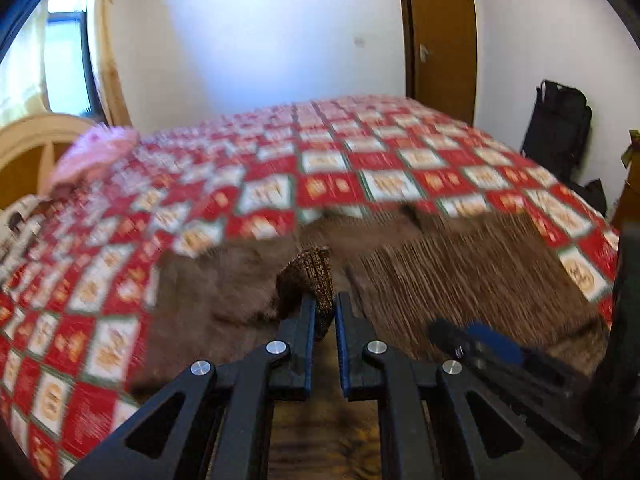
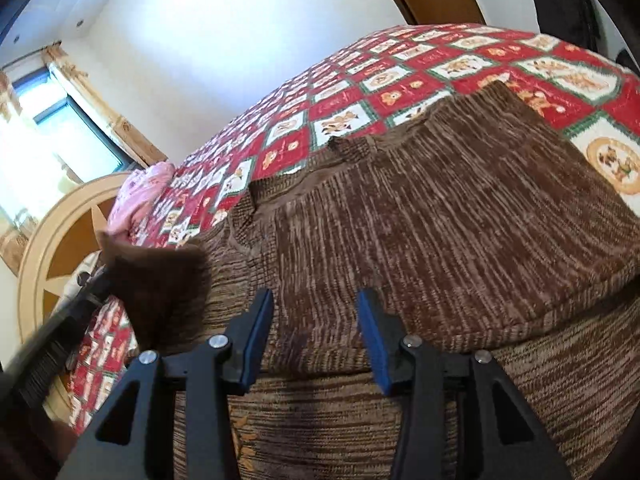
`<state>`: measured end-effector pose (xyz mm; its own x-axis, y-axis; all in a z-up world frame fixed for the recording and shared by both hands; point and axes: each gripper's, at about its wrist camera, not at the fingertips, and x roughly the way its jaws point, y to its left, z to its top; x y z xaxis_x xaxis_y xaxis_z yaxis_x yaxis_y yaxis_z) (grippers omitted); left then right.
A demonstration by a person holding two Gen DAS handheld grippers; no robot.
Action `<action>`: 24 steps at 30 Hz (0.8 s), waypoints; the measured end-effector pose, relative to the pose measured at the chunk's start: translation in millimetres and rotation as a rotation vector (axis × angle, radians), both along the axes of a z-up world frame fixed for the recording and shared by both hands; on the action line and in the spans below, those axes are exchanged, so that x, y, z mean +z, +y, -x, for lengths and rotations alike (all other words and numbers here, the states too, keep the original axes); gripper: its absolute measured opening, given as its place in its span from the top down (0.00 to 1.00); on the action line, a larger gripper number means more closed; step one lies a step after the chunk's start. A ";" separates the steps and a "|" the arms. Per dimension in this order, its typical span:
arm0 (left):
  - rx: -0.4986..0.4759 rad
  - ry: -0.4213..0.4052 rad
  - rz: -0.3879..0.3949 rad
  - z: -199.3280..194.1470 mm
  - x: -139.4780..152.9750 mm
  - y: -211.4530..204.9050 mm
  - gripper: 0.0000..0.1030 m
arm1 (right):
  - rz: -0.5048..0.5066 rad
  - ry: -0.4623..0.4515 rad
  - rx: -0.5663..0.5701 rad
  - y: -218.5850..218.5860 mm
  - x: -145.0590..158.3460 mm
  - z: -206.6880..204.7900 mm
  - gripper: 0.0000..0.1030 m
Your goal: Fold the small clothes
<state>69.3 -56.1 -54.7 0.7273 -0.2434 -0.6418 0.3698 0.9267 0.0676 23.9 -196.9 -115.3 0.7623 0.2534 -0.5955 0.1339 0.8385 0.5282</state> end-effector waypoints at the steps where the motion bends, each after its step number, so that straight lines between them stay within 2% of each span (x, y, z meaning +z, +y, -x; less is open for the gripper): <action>1: -0.001 0.028 -0.013 0.1 -5.5 -0.1 0.90 | -0.008 -0.001 0.001 -0.2 -0.1 -0.5 0.54; 4: -0.023 0.110 -0.020 0.4 -16.2 5.1 0.90 | -0.040 -0.006 0.007 -3.7 -2.0 -2.4 0.53; 6: -0.014 0.108 0.006 10.1 -12.3 16.1 0.90 | -0.033 -0.007 0.009 -6.3 -3.4 0.2 0.52; 8: -0.021 0.093 0.043 22.9 -5.7 30.2 0.82 | -0.020 -0.006 0.014 -5.5 -3.0 0.0 0.50; 9: -0.025 0.085 0.055 29.8 -2.7 38.3 0.76 | -0.013 -0.005 0.015 -4.4 -2.3 -0.6 0.50; 11: -0.009 0.068 0.074 42.9 0.5 57.5 0.33 | -0.013 0.001 0.016 -4.0 -3.3 -2.7 0.50; 12: 0.009 0.055 0.084 49.1 1.3 67.6 0.26 | -0.014 0.008 0.018 -4.5 -3.1 -3.9 0.50; 15: 0.068 0.022 0.111 56.6 1.9 95.5 0.25 | 0.030 0.037 0.027 2.3 8.8 -6.3 0.48; 18: 0.179 0.040 0.114 45.1 -8.0 115.5 0.25 | 0.098 -0.015 0.102 22.3 34.6 -9.0 0.48; 19: 0.209 0.057 0.114 40.6 -12.5 119.5 0.25 | 0.149 -0.041 0.148 34.5 45.7 -11.4 0.47; 21: 0.263 0.101 0.127 31.3 -25.4 125.7 0.25 | 0.301 -0.087 0.245 62.7 61.2 -16.8 0.33; 24: 0.319 0.101 0.106 31.5 -39.3 129.4 0.25 | 0.532 -0.150 0.395 107.3 63.3 -24.1 0.28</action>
<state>37.8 73.3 -94.0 0.7112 -0.0832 -0.6980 0.0602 0.9965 -0.0575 48.0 -89.6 -52.1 0.7569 0.2317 -0.6111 -0.2784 0.9603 0.0193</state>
